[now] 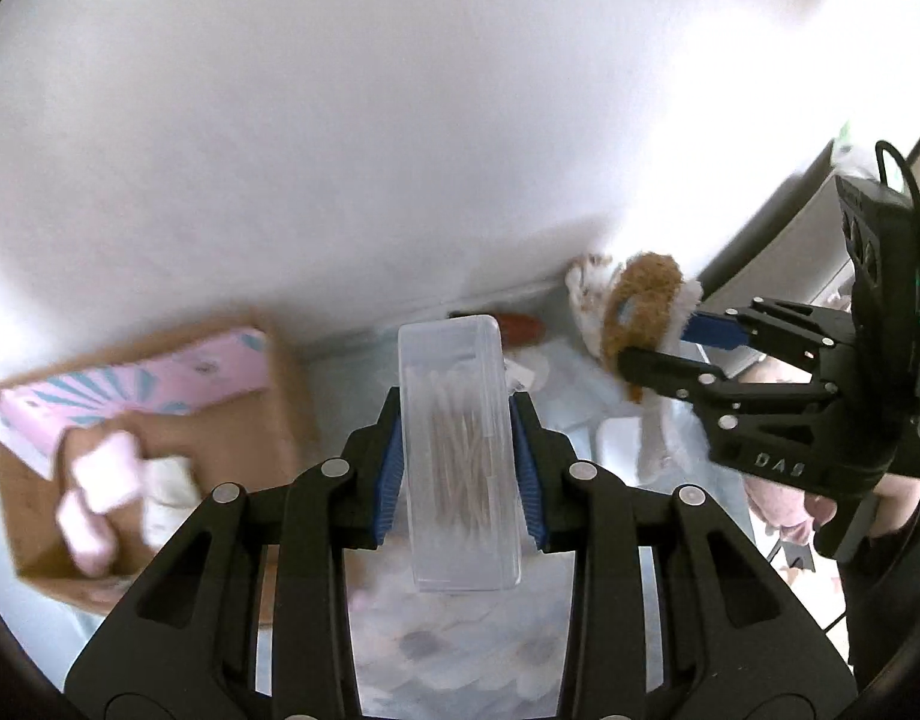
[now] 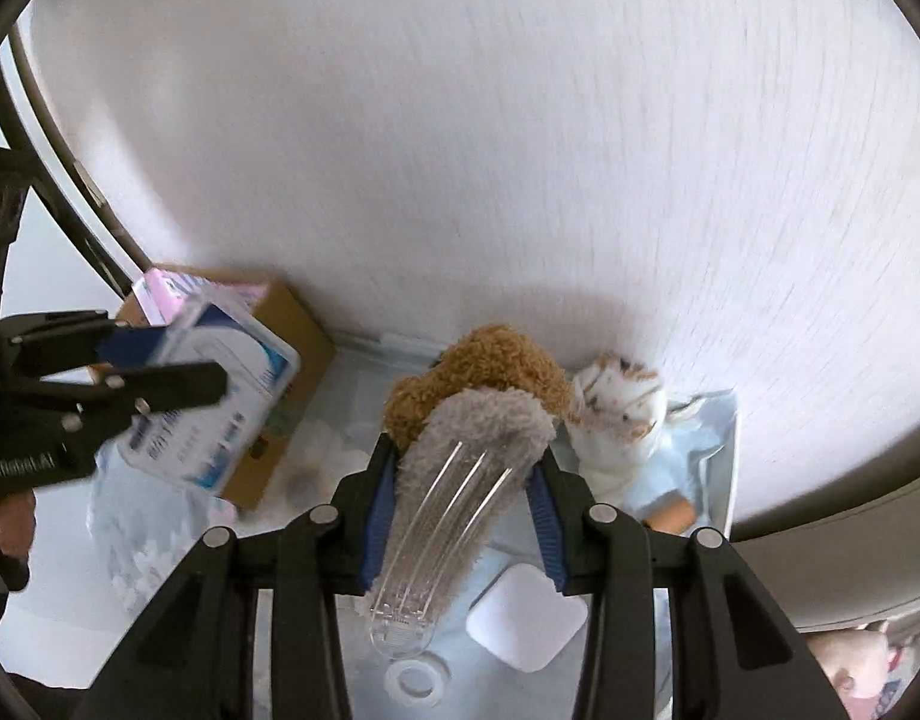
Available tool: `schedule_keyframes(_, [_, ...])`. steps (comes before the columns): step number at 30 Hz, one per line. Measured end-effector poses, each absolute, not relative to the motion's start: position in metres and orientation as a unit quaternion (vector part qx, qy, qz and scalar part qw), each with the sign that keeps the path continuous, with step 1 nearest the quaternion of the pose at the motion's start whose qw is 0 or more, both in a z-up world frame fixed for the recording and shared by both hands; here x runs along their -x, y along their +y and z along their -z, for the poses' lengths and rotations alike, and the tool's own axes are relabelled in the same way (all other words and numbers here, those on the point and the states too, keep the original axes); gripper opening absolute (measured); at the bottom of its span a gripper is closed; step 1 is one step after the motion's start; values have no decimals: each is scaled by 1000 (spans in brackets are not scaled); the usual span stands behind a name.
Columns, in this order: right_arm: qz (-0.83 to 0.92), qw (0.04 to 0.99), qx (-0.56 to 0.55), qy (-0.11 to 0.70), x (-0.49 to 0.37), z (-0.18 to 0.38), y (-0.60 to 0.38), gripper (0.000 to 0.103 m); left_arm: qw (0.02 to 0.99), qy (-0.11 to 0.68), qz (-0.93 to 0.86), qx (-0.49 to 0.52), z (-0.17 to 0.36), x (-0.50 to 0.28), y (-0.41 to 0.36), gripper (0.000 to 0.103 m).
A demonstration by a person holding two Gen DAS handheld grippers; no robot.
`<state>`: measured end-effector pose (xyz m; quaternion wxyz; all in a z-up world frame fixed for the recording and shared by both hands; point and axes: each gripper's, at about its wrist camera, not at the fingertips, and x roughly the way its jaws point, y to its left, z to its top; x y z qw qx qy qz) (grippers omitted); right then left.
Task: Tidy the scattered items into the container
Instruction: 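Carry the swab case and brush into the box and release them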
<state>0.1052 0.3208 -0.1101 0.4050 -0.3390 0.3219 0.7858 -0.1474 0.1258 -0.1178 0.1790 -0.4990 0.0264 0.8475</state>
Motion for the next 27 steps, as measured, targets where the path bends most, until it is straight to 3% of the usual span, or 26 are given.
schedule_keyframes(13, [-812, 386, 330, 288, -44, 22, 284, 38, 140, -9, -873, 467, 65, 129, 2, 30])
schedule_keyframes(19, [-823, 359, 337, 284, 25, 21, 293, 38, 92, -15, -879, 468, 69, 134, -70, 30])
schedule_keyframes(27, [-809, 340, 381, 291, 76, 62, 301, 38, 43, -32, -870, 491, 114, 157, -151, 30])
